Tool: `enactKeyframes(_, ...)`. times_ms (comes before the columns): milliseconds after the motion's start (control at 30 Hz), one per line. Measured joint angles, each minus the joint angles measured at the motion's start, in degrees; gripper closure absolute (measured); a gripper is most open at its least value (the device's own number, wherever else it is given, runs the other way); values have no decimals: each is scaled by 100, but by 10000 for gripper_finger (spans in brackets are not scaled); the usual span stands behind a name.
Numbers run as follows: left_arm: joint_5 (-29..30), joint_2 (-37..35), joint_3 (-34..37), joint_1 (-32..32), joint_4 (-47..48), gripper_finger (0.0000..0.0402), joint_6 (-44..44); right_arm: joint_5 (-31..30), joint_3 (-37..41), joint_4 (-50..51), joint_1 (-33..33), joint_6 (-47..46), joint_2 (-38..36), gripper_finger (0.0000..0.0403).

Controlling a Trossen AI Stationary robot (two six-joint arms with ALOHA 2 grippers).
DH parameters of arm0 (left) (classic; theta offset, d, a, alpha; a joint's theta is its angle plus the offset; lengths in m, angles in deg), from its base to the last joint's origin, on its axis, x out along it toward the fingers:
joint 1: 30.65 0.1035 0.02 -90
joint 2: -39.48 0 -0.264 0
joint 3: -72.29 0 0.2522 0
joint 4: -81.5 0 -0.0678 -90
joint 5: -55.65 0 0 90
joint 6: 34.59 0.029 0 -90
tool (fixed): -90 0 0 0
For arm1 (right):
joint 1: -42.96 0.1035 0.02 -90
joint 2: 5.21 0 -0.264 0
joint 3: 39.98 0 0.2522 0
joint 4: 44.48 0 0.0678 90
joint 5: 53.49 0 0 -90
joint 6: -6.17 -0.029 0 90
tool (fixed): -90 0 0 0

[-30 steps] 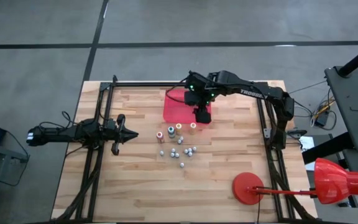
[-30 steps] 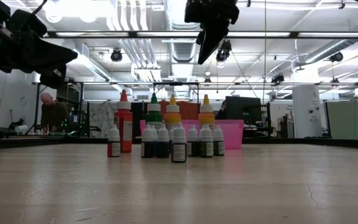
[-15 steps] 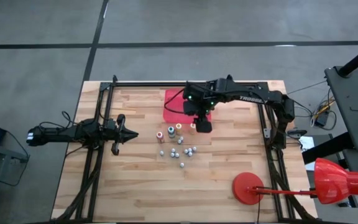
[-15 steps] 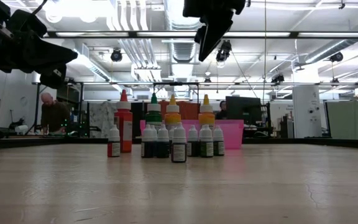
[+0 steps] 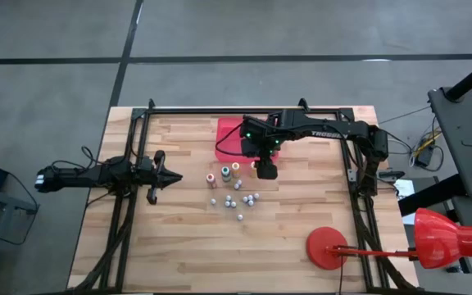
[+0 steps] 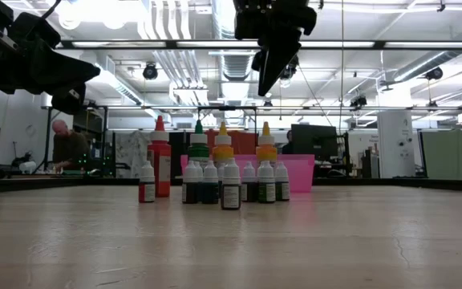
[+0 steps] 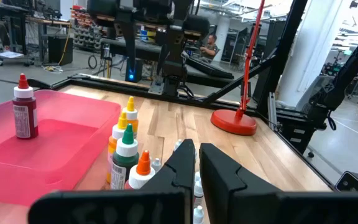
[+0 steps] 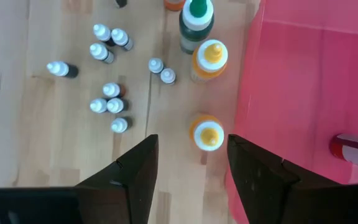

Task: Pick & Place food coloring
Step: Put the large yellow food coloring bottle into the pink bin

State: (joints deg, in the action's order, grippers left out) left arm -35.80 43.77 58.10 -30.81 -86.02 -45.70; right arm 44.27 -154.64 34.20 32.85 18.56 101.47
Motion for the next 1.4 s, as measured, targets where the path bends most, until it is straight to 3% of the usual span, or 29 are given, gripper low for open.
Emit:
enactKeyframes(700,-1,-1,2,1,0,402,-1,-14,382,-427,-195,-57,4,220)
enactKeyframes(1400,-1,-1,1,1,0,402,-1,1,111,-133,-369,-20,4,220)
